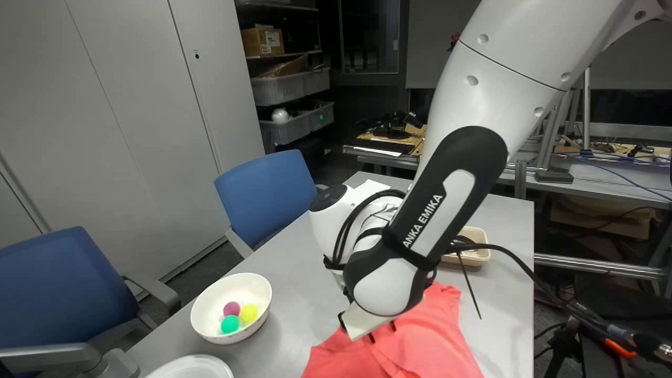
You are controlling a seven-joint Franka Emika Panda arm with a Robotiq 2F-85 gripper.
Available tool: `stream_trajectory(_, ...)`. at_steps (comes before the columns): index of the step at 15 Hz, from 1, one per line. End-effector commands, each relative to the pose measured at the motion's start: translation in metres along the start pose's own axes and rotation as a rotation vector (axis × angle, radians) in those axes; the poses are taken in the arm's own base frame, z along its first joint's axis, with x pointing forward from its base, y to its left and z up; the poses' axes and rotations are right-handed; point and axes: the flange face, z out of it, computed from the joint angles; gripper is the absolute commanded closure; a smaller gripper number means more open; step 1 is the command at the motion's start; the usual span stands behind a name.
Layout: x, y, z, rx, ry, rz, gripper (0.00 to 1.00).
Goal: Unfold the sweatshirt
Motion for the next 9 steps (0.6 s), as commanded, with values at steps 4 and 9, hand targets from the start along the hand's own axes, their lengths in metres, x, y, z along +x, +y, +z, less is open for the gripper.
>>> stream_trajectory(4,0.009,-0.0037,0.0052,0.028,0.027,0.029,0.63)
stream_trajectory(9,0.0096,-0.0061,0.0018,0.028,0.036,0.031,0.36)
